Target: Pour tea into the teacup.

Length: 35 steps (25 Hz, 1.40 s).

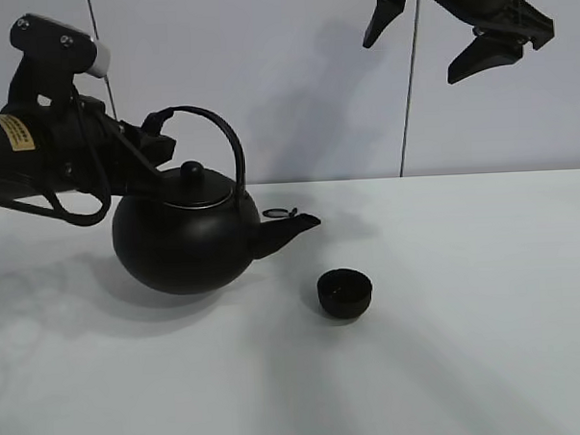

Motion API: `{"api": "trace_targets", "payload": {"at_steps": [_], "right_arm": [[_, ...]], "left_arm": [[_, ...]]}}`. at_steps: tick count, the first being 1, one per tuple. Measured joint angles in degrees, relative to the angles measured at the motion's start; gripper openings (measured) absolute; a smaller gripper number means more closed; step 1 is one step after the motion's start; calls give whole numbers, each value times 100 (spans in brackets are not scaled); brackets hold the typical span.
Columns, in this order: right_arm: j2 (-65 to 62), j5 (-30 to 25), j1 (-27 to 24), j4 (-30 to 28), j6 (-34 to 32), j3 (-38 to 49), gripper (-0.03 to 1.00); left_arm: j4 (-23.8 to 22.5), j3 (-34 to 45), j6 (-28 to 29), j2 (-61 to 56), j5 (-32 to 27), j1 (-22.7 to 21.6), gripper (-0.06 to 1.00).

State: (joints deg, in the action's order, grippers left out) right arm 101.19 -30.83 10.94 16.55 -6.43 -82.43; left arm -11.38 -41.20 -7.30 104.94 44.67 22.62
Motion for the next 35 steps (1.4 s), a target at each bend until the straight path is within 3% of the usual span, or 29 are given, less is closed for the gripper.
{"api": "trace_targets", "payload": {"at_steps": [35], "right_arm": [[0, 16, 0, 0, 0, 0, 65]], "left_arm": [[-197, -558, -72, 439, -426, 149, 11]]}}
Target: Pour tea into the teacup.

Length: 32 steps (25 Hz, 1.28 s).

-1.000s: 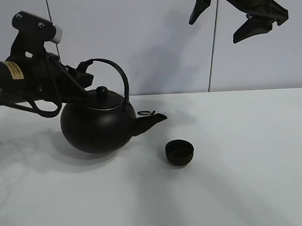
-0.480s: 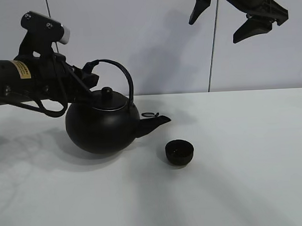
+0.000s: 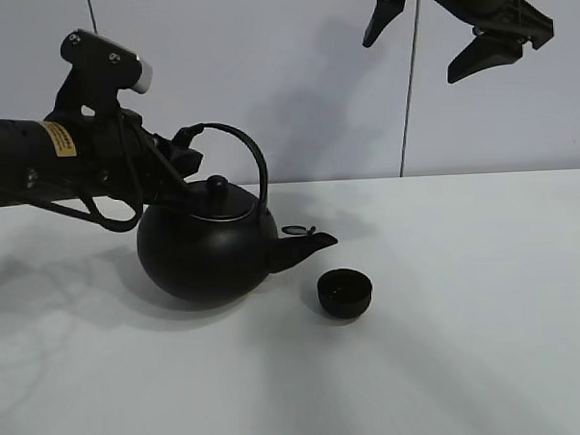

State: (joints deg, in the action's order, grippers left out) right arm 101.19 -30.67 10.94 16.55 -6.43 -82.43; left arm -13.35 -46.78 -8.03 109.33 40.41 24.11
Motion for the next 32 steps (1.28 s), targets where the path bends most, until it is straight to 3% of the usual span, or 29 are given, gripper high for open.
{"api": "trace_targets", "payload": {"at_steps": [32], "right_arm": [[0, 0, 0, 0, 0, 0, 65]], "left_arm": [[-41, -213, -369, 58, -207, 155, 11]]}}
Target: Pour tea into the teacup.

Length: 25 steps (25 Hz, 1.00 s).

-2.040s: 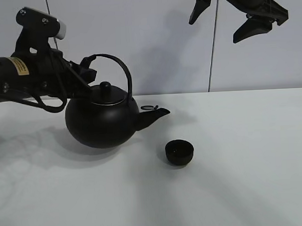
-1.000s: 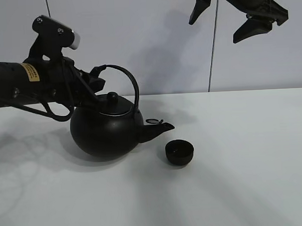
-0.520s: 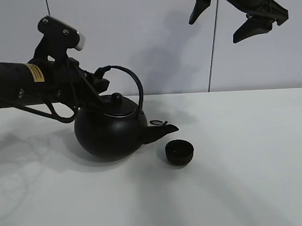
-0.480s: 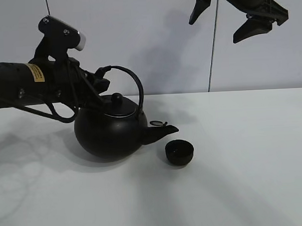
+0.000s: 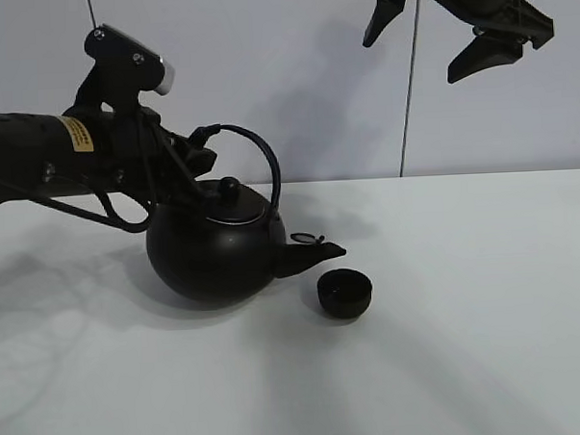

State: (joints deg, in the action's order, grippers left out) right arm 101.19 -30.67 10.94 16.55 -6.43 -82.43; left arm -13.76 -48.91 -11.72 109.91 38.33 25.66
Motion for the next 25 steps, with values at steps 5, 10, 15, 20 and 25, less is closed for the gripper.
{"api": "trace_targets", "payload": {"at_steps": [5, 10, 15, 20, 25], "right_arm": [[0, 7, 0, 0, 0, 0, 65], [0, 7, 0, 0, 0, 0, 65], [0, 7, 0, 0, 0, 0, 65], [0, 7, 0, 0, 0, 0, 65], [0, 7, 0, 0, 0, 0, 65]], "left_arm": [[-17, -13, -18, 0, -70, 29, 11], [-17, -18, -25, 0, -78, 29, 11], [-17, -18, -48, 0, -120, 29, 11], [-17, -18, -145, 0, -147, 29, 11], [-17, -18, -171, 0, -163, 29, 11]]}}
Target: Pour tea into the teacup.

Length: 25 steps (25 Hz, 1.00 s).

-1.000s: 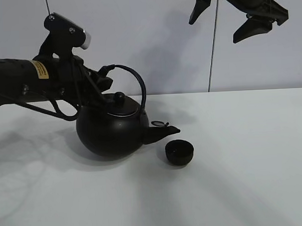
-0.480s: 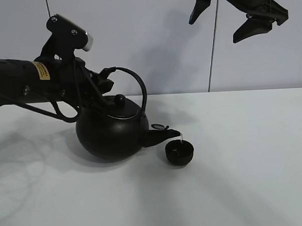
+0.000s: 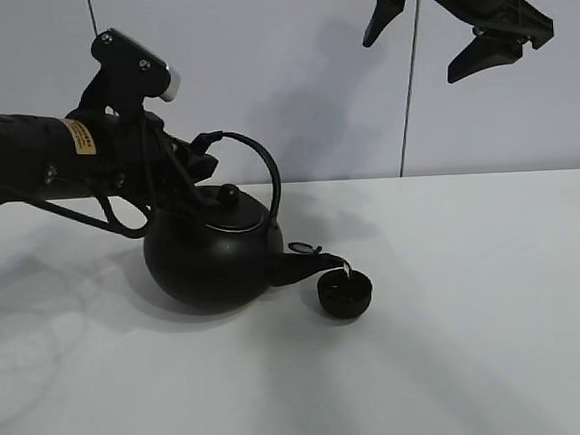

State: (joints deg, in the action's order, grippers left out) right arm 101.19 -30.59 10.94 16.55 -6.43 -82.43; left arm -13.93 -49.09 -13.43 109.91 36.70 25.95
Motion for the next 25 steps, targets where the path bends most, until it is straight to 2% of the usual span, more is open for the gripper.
{"api": "trace_targets", "payload": {"at_steps": [20, 25], "right_arm": [[0, 0, 0, 0, 0, 0, 65], [0, 0, 0, 0, 0, 0, 65]], "left_arm": [[0, 0, -97, 0, -35, 0, 11], [82, 0, 105, 0, -35, 0, 11]]}}
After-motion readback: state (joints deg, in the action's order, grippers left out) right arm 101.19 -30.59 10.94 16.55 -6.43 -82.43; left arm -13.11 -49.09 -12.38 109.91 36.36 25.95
